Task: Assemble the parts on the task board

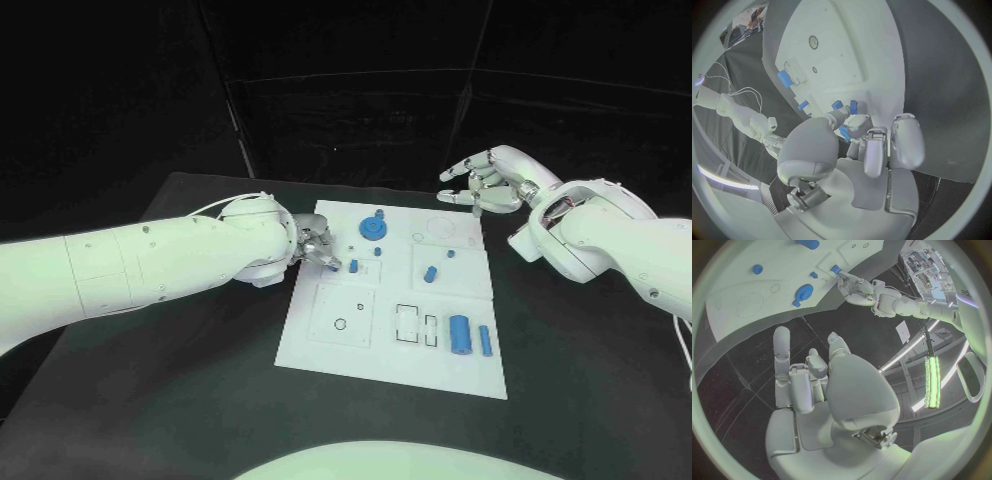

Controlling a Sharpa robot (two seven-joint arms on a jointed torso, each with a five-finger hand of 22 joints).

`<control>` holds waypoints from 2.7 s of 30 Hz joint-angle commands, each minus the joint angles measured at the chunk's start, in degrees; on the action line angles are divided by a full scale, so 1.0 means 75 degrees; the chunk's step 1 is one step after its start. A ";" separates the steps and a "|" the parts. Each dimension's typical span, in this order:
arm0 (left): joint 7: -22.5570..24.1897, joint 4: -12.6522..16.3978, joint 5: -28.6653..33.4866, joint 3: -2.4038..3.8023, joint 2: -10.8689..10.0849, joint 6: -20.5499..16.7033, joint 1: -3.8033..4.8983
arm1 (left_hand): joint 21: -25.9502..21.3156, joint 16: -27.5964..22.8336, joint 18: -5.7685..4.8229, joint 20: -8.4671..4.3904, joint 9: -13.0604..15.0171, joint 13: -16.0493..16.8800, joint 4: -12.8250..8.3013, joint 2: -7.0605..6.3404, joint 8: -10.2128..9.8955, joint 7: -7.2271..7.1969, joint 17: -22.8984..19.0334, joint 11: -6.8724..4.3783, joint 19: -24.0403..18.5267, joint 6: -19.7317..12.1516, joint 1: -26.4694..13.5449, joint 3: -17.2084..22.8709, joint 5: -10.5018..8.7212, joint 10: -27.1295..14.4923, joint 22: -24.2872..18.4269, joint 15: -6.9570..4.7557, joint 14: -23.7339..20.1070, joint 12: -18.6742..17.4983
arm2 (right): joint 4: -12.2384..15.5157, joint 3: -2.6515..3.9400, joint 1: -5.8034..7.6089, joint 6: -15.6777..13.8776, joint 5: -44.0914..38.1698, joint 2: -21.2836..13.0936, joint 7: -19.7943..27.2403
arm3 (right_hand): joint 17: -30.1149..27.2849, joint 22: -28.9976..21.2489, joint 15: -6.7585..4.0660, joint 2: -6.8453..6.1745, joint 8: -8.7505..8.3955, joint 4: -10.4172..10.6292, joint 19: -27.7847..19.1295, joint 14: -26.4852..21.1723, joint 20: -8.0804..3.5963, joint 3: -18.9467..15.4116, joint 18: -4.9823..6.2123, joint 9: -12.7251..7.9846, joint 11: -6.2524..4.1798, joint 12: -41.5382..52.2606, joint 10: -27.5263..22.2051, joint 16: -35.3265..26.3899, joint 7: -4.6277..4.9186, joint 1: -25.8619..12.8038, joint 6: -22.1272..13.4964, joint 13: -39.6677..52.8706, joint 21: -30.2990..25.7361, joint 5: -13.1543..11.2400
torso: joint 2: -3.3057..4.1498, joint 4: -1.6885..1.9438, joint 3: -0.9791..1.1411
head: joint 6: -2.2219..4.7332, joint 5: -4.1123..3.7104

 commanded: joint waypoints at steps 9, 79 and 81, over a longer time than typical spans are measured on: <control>-0.0113 -0.0063 0.0000 -0.0037 0.0044 0.0527 -0.0039 | 0.0015 0.0048 -0.0113 -0.0055 0.0047 -0.0017 -0.0865 0.0031 0.0101 -0.0061 0.2012 -0.0023 0.0141 -0.0009 -0.0131 0.1065 0.0026 0.0040 0.0003 -0.0040 0.0793 0.0008 | 0.0000 0.0006 0.0013 0.0035 0.0025 0.0008 0.0074 | 0.0012 -0.0007 -0.0014 0.0067 0.0051 0.0020 0.0044 0.0257 -0.0027 -0.0039 0.0109 0.0001 -0.0010 0.0024 -0.0006 -0.0006 0.0004 0.0016 -0.0041 0.0007 -0.0052 0.0044 | 0.0006 -0.0001 0.0005 | 0.0005 0.0014; -0.0184 -0.0646 0.0296 -0.0028 0.0349 0.0706 0.0003 | 0.0033 0.0048 -0.0130 -0.0183 0.0307 -0.0121 0.1033 -0.0139 0.0557 -0.0290 0.2012 -0.0188 0.0171 0.0312 -0.1946 -0.2358 0.0009 0.0017 0.0142 -0.0180 0.0793 0.0038 | -0.0010 0.0005 0.0012 0.0026 0.0053 0.0011 0.0127 | -0.0036 -0.0012 -0.0012 0.0101 0.0077 0.0092 0.0040 0.0244 -0.0027 -0.0080 0.0108 0.0001 -0.0007 0.0004 -0.0037 -0.0033 0.0004 -0.0033 -0.0040 -0.0041 -0.0060 0.0041 | 0.0010 0.0002 -0.0010 | -0.0024 -0.0055; -0.0179 -0.0620 0.0335 -0.0024 0.0332 0.0578 0.0003 | 0.0034 0.0048 -0.0130 -0.0187 0.0313 -0.0126 0.1079 -0.0124 0.0568 -0.0294 0.2012 -0.0192 0.0173 0.0307 -0.1956 -0.2429 0.0008 0.0018 0.0146 -0.0184 0.0793 0.0039 | -0.0014 0.0005 0.0012 0.0028 0.0053 0.0015 0.0130 | -0.0036 -0.0012 -0.0012 0.0101 0.0077 0.0092 0.0040 0.0244 -0.0027 -0.0080 0.0108 0.0001 -0.0007 0.0004 -0.0037 -0.0033 0.0004 -0.0033 -0.0040 -0.0041 -0.0060 0.0041 | 0.0008 0.0001 -0.0009 | -0.0025 -0.0055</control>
